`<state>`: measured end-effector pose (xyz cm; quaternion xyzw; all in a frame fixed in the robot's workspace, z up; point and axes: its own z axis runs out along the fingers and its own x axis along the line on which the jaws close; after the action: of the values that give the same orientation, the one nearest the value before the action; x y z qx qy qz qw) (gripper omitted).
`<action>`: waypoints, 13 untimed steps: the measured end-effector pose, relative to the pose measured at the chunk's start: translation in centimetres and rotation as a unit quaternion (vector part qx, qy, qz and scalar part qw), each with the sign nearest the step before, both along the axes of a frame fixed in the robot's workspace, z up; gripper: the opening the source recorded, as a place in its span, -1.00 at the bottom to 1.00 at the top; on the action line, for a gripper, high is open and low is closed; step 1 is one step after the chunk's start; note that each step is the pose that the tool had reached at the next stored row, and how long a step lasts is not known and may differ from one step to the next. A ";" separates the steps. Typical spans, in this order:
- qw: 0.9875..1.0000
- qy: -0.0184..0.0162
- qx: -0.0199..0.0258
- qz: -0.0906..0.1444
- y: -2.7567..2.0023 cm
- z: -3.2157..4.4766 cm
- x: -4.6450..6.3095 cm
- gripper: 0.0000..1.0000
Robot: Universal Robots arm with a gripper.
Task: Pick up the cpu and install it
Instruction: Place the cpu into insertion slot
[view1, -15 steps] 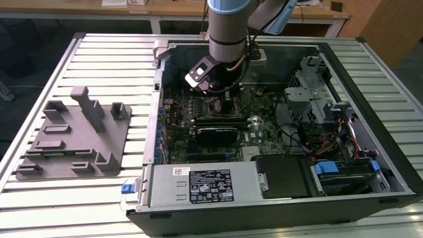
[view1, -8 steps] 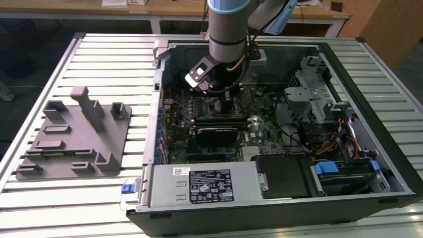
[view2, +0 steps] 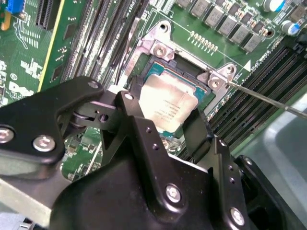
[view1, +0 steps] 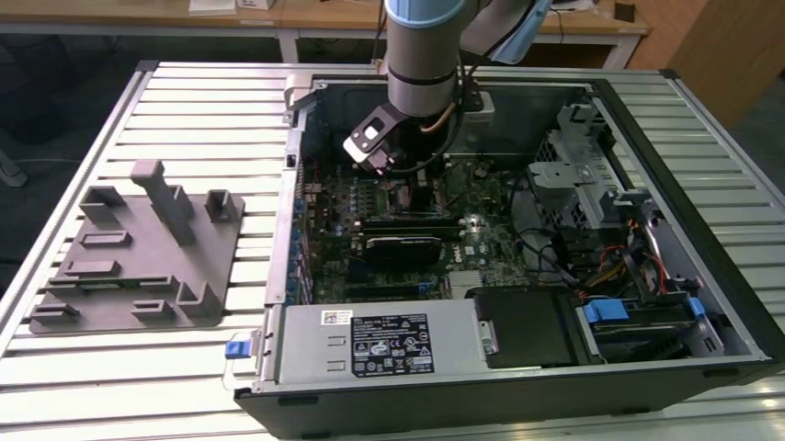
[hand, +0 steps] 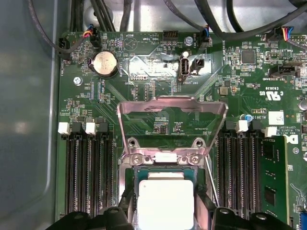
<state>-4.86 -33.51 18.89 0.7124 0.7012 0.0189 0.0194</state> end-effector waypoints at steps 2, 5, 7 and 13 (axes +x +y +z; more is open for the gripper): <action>1.000 0.000 0.000 0.000 -0.01 0.01 0.0 0.22; 1.000 0.000 0.000 0.000 -0.01 0.15 0.0 0.22; 1.000 0.000 0.000 0.000 -0.01 0.37 0.0 0.22; 1.000 0.000 0.000 0.000 0.00 1.26 0.0 0.22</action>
<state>-4.86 -33.51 20.15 0.7124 0.7012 0.0187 0.0195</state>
